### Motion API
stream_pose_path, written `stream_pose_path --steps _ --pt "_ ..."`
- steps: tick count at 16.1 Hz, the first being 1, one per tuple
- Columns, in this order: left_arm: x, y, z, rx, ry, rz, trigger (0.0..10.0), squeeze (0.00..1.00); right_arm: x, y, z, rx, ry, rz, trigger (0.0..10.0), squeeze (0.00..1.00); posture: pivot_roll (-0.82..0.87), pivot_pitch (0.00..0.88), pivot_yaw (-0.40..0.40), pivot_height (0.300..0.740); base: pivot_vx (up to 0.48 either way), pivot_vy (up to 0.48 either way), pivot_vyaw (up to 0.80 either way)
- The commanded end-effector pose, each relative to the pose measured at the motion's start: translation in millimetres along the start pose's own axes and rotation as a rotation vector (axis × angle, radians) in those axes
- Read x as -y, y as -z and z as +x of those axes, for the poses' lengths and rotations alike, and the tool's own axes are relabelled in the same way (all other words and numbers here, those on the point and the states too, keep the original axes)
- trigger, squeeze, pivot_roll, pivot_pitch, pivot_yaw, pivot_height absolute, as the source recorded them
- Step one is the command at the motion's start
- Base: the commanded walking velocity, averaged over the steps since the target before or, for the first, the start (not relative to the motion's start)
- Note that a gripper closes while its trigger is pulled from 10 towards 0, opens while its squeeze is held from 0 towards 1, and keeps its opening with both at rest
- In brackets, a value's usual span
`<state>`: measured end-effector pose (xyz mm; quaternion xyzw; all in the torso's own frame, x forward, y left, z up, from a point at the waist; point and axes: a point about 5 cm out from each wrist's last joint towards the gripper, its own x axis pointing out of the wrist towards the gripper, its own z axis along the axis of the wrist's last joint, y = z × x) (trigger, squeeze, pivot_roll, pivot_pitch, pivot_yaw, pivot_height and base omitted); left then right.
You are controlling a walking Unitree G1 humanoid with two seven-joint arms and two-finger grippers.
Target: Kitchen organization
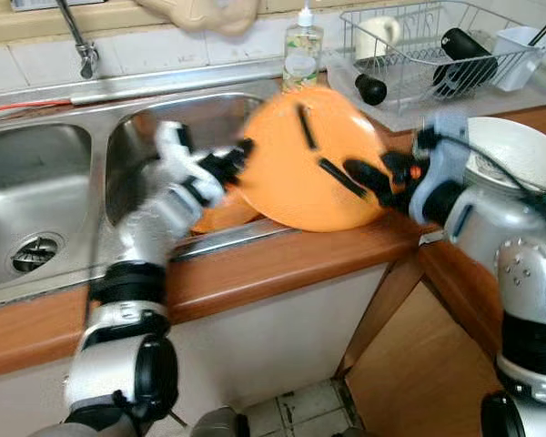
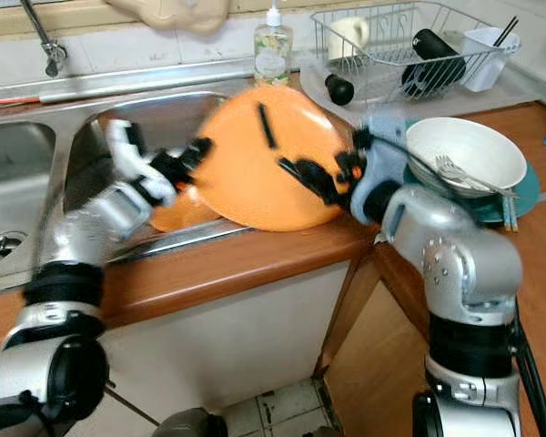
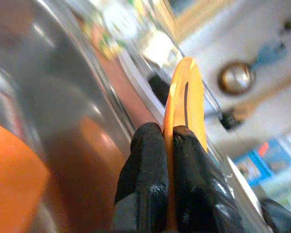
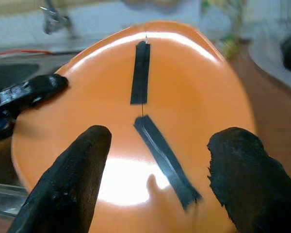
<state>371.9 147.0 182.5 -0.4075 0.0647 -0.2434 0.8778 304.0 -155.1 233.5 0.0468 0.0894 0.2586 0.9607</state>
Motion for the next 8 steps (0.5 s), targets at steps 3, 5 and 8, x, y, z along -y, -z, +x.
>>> stream_pose_path --steps 3,5,8 --pt "-6.6 -50.7 -33.7 0.174 -0.110 0.058 0.0 0.00 -13.2 -0.6 1.6 -0.009 -0.077 -0.053 10.0 0.00 -0.02 0.000 0.053 0.716 0.000 0.000 0.00" --pt "-15.9 -62.8 -52.4 0.208 -0.209 0.101 0.0 0.00 -17.0 5.2 2.4 -0.034 -0.094 -0.060 10.0 0.00 -0.01 0.000 0.047 0.716 0.000 0.000 0.00" --pt "-31.3 -62.1 -62.1 0.216 -0.342 0.092 0.0 0.00 -22.7 12.5 5.5 -0.066 -0.114 -0.082 10.0 0.00 -0.01 0.000 0.042 0.716 0.000 0.000 0.00"
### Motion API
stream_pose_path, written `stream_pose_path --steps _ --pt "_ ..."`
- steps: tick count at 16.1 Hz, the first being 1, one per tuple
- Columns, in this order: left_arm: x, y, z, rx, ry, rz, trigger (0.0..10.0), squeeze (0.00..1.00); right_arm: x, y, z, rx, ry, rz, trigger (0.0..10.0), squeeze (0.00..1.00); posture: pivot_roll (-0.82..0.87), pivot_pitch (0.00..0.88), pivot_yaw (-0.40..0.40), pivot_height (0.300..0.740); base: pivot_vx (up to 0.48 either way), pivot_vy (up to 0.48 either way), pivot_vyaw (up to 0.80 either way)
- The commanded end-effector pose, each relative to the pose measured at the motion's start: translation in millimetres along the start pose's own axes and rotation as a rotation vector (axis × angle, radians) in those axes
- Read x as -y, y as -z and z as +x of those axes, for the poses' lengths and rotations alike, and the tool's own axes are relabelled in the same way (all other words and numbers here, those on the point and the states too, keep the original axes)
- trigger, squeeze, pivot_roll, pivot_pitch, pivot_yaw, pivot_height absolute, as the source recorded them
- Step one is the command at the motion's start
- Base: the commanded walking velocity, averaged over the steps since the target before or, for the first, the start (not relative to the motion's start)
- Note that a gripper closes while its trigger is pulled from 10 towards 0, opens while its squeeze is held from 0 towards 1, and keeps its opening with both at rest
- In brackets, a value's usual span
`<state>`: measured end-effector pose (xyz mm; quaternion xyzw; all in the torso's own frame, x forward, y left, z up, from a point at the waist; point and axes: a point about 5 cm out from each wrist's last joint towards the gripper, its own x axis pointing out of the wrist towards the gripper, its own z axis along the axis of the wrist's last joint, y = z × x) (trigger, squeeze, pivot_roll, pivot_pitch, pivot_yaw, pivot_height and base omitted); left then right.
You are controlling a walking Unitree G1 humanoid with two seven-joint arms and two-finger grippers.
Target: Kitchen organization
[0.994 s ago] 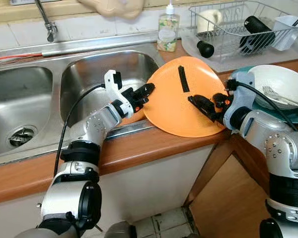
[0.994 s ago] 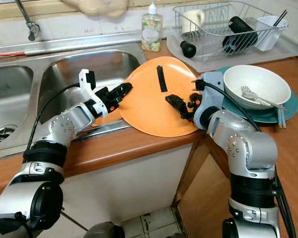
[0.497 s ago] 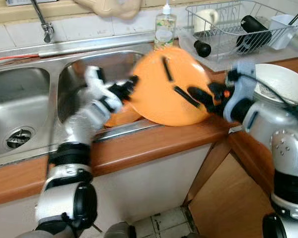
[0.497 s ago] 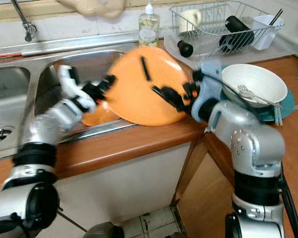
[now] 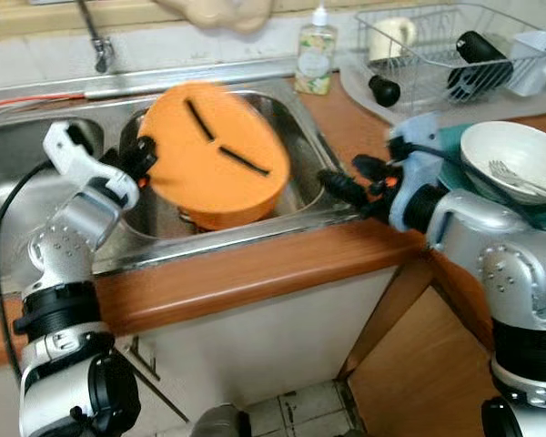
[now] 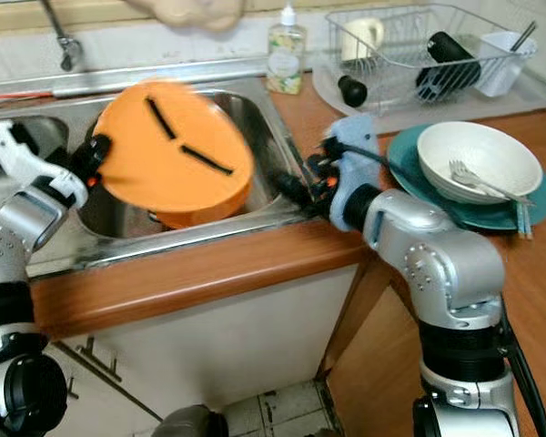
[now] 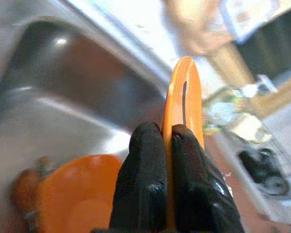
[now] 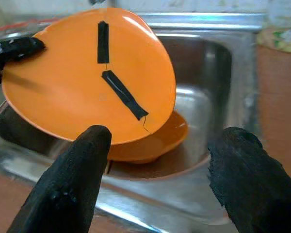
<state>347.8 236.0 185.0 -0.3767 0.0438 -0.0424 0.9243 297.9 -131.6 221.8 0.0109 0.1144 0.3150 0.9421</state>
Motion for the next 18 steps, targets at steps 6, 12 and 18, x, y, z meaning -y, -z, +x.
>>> stream_pose_path --steps 6,12,18 --pt "-2.7 25.2 14.0 -0.113 -0.106 0.074 10.0 0.00 -13.2 14.8 3.6 -0.042 -0.022 -0.089 10.0 0.00 -0.02 0.000 0.051 0.716 0.000 0.000 0.00" --pt "-0.8 24.5 9.2 -0.167 -0.103 0.347 10.0 1.00 -13.6 28.7 7.4 -0.056 0.065 -0.056 10.0 0.00 -0.02 0.000 0.054 0.716 0.000 0.000 0.00" --pt "36.6 -1.5 -23.7 0.072 0.048 0.677 10.0 0.00 -11.9 8.8 2.3 0.212 0.267 -0.053 10.0 1.00 -0.01 0.000 0.061 0.716 0.000 0.000 0.00"
